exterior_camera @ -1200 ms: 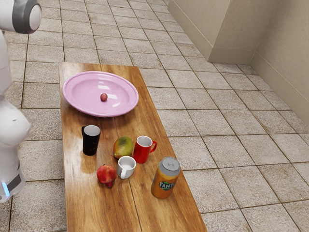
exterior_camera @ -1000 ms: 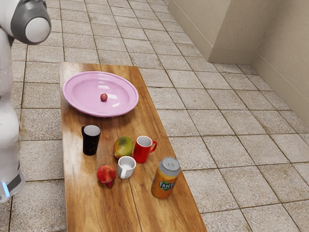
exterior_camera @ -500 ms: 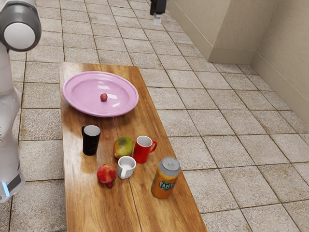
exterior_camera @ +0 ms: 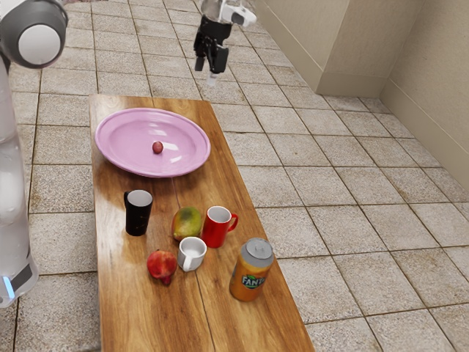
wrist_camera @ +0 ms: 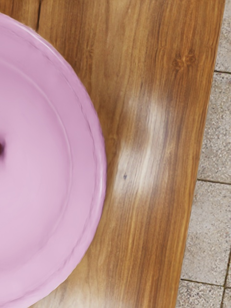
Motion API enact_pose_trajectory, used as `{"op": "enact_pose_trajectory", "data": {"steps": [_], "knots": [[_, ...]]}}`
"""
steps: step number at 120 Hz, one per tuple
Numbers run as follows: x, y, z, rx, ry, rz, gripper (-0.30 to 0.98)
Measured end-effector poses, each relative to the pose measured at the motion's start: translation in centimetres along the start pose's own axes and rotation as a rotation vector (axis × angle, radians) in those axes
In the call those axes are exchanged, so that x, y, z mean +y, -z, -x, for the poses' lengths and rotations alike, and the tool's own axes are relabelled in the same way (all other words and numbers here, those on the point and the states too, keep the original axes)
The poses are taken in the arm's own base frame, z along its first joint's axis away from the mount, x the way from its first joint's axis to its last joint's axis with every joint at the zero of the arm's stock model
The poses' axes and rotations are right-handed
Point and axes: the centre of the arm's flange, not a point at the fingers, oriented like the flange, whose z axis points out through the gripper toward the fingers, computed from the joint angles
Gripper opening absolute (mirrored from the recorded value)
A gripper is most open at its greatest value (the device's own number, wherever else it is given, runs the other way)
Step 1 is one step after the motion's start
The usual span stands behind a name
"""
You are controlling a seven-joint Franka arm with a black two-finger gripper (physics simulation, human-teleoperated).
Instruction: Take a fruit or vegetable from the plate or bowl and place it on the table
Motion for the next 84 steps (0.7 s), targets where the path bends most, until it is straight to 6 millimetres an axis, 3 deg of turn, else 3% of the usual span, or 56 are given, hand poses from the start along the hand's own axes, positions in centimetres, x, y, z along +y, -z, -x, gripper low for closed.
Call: {"op": "enact_pose_trajectory", "data": {"steps": [10, 26, 42, 48, 53, 61, 69, 74, 84], "knots": [[-0.8, -3.3, -1.5, 0.016, 0.002, -0.01, 0.67], [-0.2, -7.7, -3.7, 0.044, -0.024, -0.028, 0.67], [0.8, -10.0, -5.0, 0.044, -0.052, -0.044, 0.67], [1.7, -9.3, -4.2, 0.051, -0.072, -0.038, 0.67], [2.5, -8.2, -1.6, 0.068, -0.094, -0.02, 0.66], [-2.0, -7.6, 3.6, 0.084, -0.007, 0.009, 0.66], [-3.7, -8.7, 6.9, 0.072, 0.03, 0.027, 0.67], [-4.2, -9.7, 7.2, 0.046, 0.04, 0.028, 0.67], [-4.1, -8.9, 4.2, -0.008, 0.03, 0.001, 0.67]]}}
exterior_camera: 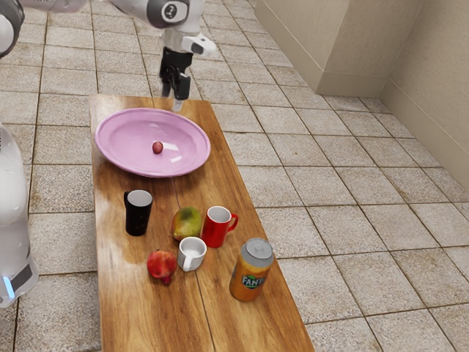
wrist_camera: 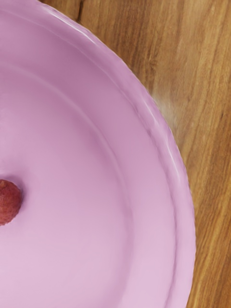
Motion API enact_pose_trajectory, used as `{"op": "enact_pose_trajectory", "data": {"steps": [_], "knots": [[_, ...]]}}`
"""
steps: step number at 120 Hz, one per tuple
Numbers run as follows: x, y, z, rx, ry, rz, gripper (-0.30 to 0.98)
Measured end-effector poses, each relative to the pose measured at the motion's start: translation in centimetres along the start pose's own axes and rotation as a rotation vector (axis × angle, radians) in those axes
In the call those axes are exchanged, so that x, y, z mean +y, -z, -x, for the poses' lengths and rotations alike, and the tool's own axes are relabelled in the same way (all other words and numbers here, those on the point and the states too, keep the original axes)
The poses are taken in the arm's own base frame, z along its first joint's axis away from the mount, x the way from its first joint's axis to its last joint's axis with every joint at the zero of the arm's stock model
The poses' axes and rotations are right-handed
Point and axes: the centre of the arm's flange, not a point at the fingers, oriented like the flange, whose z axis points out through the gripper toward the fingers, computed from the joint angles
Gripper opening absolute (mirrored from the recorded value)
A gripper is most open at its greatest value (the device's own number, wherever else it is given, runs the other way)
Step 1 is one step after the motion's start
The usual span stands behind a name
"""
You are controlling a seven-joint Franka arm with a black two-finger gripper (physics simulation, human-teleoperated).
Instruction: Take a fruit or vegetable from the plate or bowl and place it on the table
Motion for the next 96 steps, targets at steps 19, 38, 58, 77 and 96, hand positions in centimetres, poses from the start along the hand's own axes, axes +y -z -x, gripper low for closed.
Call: {"op": "enact_pose_trajectory", "data": {"steps": [19, 38, 58, 77, 96], "knots": [[3.2, 0.9, -4.0, -0.058, -0.066, -0.03, 0.67], [6.4, 2.5, -2.5, -0.045, -0.13, -0.017, 0.66], [6.0, -0.9, -0.4, -0.059, -0.114, 0.009, 0.67], [3.5, -4.2, 0.3, -0.061, -0.054, 0.028, 0.67], [2.3, -3.6, 1.9, -0.016, -0.028, 0.031, 0.67]]}}
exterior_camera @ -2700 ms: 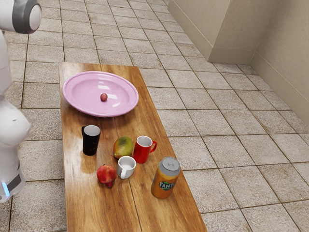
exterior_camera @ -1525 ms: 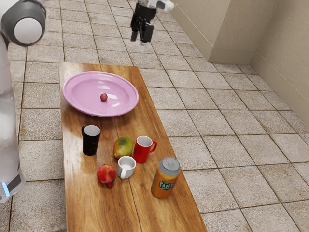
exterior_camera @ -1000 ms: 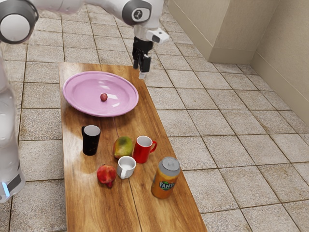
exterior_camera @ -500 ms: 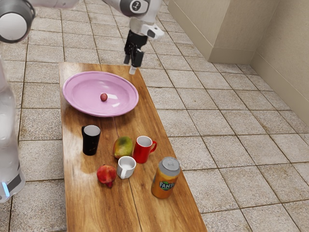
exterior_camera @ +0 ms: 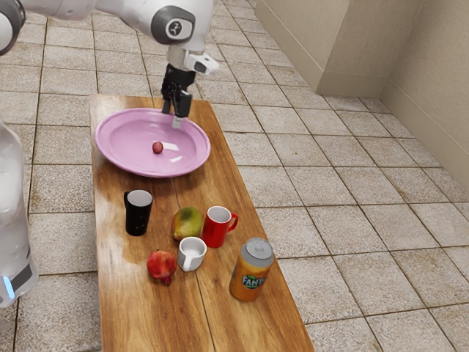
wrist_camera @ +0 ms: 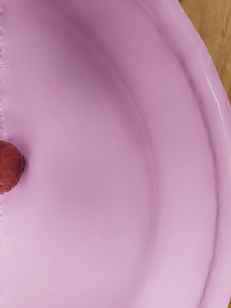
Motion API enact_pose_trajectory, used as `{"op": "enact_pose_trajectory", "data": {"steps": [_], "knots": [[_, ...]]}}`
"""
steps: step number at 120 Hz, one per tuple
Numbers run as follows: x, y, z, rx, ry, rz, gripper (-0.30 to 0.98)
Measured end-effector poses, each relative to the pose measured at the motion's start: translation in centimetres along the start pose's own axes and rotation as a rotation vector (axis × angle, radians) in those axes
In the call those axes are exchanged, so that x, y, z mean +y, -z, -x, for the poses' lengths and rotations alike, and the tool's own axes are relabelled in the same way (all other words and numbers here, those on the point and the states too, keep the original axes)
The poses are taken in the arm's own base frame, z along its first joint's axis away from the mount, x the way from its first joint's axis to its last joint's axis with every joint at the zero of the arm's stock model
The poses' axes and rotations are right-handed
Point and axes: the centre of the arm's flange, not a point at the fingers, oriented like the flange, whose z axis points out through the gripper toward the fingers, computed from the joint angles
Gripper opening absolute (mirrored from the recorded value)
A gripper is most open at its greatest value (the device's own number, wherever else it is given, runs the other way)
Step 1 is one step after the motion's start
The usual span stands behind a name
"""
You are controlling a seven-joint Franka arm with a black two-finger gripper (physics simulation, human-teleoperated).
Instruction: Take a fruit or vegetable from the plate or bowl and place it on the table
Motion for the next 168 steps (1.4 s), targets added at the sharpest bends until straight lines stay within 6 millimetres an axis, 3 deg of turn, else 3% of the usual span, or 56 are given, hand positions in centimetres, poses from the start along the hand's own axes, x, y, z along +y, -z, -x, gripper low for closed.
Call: {"op": "enact_pose_trajectory", "data": {"steps": [14, 26, 45, 68, 83, 110, 138, 168], "knots": [[0.6, 1.8, 0.8, 0.042, -0.012, -0.016, 0.67], [2.6, 3.7, 2.0, 0.077, -0.035, -0.051, 0.67], [6.1, 3.8, 5.7, 0.081, -0.052, -0.113, 0.67], [8.2, 1.2, 6.9, 0.03, -0.076, -0.12, 0.67], [8.3, -1.3, 7.5, -0.011, -0.073, -0.108, 0.67], [8.1, -3.9, 8.1, -0.034, -0.06, -0.099, 0.67], [7.8, -5.3, 8.0, -0.039, -0.05, -0.097, 0.66], [7.7, -5.3, 7.4, 0.002, -0.046, -0.106, 0.66]]}}
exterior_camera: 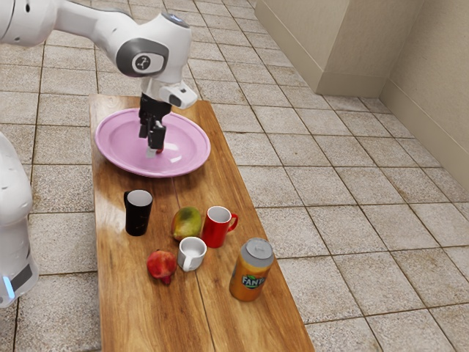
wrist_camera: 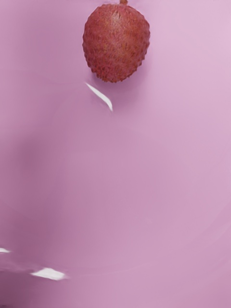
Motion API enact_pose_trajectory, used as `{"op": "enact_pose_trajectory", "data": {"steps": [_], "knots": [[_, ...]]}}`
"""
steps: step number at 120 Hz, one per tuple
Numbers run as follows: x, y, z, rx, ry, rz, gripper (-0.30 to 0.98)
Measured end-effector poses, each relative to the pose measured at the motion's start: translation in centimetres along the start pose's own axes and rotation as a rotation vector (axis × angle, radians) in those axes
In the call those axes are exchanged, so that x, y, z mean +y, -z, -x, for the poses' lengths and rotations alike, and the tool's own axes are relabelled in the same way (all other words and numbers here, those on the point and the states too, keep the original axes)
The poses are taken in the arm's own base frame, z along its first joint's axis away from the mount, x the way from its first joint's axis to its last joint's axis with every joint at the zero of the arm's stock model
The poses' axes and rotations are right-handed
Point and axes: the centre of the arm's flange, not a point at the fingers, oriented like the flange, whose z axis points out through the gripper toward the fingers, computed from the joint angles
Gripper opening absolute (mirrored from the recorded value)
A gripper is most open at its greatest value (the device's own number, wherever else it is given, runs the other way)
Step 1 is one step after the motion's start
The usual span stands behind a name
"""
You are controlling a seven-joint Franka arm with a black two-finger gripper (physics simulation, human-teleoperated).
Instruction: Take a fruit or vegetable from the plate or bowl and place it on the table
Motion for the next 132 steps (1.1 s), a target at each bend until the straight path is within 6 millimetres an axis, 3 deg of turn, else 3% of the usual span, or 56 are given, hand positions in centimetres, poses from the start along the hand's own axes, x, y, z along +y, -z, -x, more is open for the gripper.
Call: {"op": "enact_pose_trajectory", "data": {"steps": [26, 38, 57, 132], "knots": [[-1.1, -1.8, -1.4, -0.01, 0.003, 0.037, 0.66], [-1.5, -1.9, -1.6, -0.003, 0.007, 0.04, 0.66], [-3.7, -1.7, -1.5, 0.011, 0.045, 0.051, 0.66], [-4.4, -2.4, -3.3, 0.04, 0.049, 0.036, 0.66]]}}
